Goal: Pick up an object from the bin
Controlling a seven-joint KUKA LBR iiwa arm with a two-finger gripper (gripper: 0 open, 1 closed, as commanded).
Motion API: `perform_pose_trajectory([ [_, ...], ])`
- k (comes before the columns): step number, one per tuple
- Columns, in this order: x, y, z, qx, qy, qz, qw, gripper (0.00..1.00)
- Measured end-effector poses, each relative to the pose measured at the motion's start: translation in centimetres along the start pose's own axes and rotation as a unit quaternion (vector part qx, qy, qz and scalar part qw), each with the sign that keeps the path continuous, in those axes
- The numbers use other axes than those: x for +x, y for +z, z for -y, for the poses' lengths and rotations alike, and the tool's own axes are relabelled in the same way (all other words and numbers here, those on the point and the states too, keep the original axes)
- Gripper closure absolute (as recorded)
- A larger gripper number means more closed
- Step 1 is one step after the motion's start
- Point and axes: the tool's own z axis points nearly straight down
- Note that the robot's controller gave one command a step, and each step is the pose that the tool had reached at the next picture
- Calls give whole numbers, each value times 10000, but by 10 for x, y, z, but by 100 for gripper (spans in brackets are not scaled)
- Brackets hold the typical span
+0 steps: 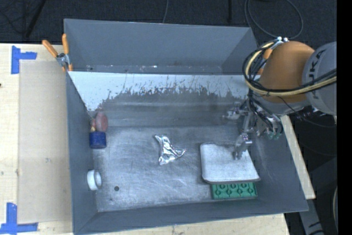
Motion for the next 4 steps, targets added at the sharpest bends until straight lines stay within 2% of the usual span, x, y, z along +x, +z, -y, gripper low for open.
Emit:
perform_pose_trajectory([
  [1,-8,1,-18,-65,300,74,9995,0],
  [2,-17,12,-78,-44,1539,30,9881,0],
  [3,39,24,-142,-29,949,-36,9955,0],
  [4,30,27,-162,-13,872,-3,9962,0],
])
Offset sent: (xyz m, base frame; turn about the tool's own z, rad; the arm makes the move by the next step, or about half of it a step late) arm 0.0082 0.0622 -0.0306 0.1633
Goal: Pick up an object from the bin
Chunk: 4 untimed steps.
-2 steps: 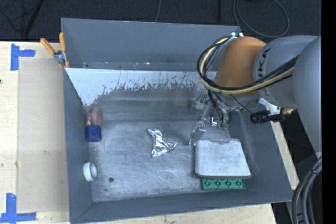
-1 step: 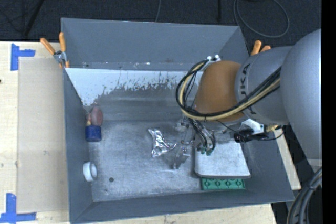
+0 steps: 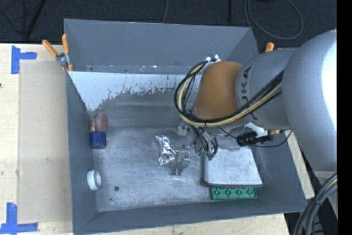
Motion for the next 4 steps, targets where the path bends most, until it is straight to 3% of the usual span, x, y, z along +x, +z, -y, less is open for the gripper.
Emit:
perform_pose_trajectory([
  [1,3,0,-59,-18,-320,12,9995,0],
  [2,3,-91,-11,-7,-1087,6,9941,0],
  [3,-22,2,-2,-18,-1207,-13,9927,0],
  [4,-6,0,-33,-7,-1755,8,9845,0],
])
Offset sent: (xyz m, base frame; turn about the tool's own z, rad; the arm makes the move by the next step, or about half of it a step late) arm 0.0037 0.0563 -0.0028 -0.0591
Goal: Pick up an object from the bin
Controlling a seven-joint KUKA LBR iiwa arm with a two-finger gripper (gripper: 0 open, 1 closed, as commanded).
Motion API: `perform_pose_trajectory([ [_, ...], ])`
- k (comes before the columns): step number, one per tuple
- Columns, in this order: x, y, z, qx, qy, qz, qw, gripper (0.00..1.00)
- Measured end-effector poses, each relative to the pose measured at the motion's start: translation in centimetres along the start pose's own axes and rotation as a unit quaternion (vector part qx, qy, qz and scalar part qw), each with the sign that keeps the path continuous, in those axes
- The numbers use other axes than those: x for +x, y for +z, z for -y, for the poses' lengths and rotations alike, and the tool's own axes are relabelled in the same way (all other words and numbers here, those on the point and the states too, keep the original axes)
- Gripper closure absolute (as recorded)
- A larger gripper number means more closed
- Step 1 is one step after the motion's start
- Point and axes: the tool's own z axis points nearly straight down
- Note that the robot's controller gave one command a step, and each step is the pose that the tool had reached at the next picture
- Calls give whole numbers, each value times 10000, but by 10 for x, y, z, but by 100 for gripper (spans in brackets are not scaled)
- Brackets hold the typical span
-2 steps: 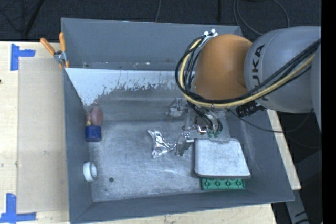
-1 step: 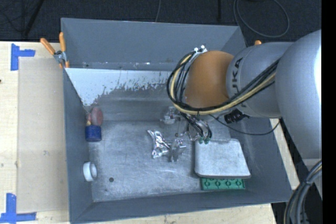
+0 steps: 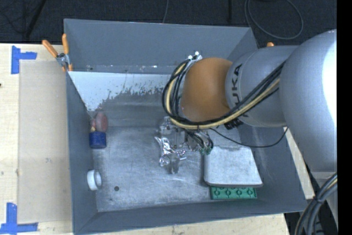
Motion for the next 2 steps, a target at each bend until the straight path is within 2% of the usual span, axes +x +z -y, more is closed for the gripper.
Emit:
perform_pose_trajectory([
  [1,0,-1,-1,-10,-2,-21,10000,100],
  [2,3,-144,-2,-8,159,9,9999,100],
])
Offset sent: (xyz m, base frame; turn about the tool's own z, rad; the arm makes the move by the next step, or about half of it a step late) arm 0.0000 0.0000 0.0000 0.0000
